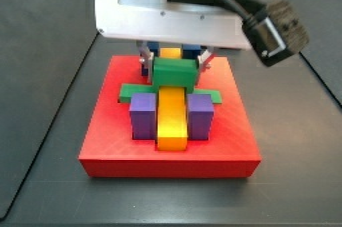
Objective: Pick up the green object. Move up. Place the green object on the fixture. Regrasp the green object. Move to above the board. Insert the green object.
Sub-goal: Insert the green object.
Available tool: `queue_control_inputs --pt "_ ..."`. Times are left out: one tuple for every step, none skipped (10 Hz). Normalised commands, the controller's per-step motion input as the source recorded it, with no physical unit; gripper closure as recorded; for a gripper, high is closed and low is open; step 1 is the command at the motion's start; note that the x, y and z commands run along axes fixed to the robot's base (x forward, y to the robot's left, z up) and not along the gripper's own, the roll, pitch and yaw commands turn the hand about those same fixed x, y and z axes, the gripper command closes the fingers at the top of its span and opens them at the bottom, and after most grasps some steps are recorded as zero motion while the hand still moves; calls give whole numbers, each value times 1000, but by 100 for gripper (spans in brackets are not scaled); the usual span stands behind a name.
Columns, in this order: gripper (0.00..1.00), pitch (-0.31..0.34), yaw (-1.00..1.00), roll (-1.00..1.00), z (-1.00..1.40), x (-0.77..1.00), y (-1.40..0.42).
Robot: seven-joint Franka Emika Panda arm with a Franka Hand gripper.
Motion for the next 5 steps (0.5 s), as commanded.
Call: queue_control_inputs --pt "100 0 -71 -70 -371 0 0" --pt "100 0 -51 -63 -346 0 0" --pt "100 0 -29 -20 -271 0 0" --pt "100 0 -6 0 0 0 0" --pt "100 0 0 0 0 0 0"
